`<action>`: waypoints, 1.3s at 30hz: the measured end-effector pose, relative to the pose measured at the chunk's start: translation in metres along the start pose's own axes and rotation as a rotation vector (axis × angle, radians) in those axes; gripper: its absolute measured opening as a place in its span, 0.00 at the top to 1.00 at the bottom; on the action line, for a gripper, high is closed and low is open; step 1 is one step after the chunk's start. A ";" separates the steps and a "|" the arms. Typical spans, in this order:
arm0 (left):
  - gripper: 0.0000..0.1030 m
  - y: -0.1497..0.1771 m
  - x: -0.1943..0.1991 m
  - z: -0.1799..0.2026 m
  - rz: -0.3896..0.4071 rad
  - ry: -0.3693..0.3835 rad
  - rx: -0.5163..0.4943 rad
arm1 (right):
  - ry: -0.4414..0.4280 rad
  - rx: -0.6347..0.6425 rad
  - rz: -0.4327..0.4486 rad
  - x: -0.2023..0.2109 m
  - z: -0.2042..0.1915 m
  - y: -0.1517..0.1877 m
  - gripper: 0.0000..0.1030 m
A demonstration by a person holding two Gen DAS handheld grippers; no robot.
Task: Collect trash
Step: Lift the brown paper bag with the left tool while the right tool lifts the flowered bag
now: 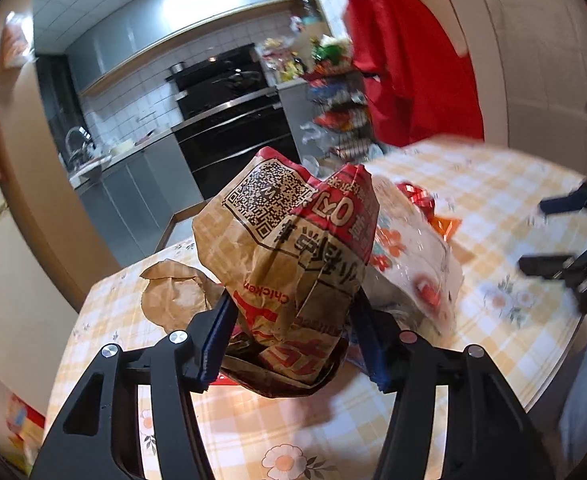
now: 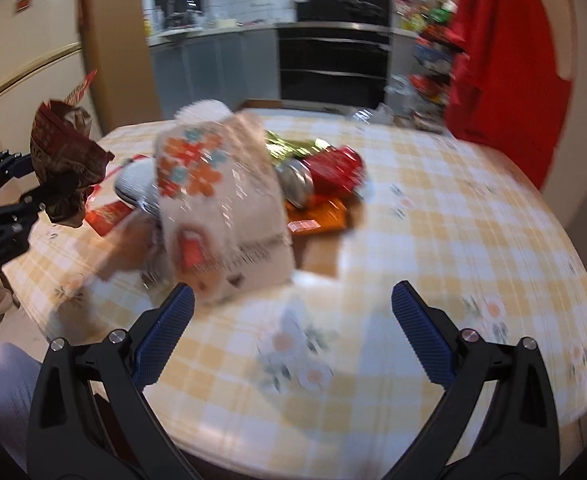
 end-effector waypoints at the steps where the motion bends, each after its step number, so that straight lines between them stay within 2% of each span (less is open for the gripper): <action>1: 0.46 -0.002 0.005 -0.004 0.012 0.001 0.021 | -0.013 0.019 0.008 -0.003 -0.004 -0.005 0.05; 6: 0.46 -0.005 0.025 -0.016 0.044 0.010 0.103 | -0.101 0.105 0.058 -0.027 -0.025 -0.037 0.05; 11: 0.46 0.001 0.034 -0.019 0.044 0.016 0.147 | -0.161 0.149 0.036 -0.062 -0.039 -0.056 0.05; 18: 0.46 0.007 0.033 -0.025 0.031 0.029 0.191 | -0.264 0.084 -0.017 -0.094 -0.050 -0.068 0.05; 22: 0.46 0.007 0.032 -0.026 0.031 0.040 0.213 | -0.288 0.034 -0.059 -0.113 -0.050 -0.068 0.05; 26: 0.46 0.008 0.030 -0.027 0.030 0.042 0.215 | -0.354 -0.007 -0.093 -0.115 -0.053 -0.063 0.06; 27: 0.46 0.008 0.030 -0.027 0.030 0.042 0.217 | -0.357 -0.002 -0.088 -0.111 -0.053 -0.061 0.15; 28: 0.46 0.008 0.030 -0.027 0.030 0.043 0.221 | -0.359 0.004 -0.087 -0.108 -0.054 -0.061 0.20; 32: 0.46 0.005 0.034 -0.027 0.039 0.047 0.228 | -0.337 0.016 -0.045 -0.089 -0.054 -0.060 0.20; 39: 0.46 0.011 0.050 -0.027 0.050 0.051 0.236 | -0.225 0.042 0.071 -0.044 -0.052 -0.062 0.20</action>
Point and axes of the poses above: each gripper's, at about its wrist camera, not at the fingertips, and x roughly against the way its jaws point, z to its right, y to its underside, the point moved 8 cm from there along -x, roughly the way its jaws point, and after that the axes turned 6 degrees about -x, right-handed, at the moved point
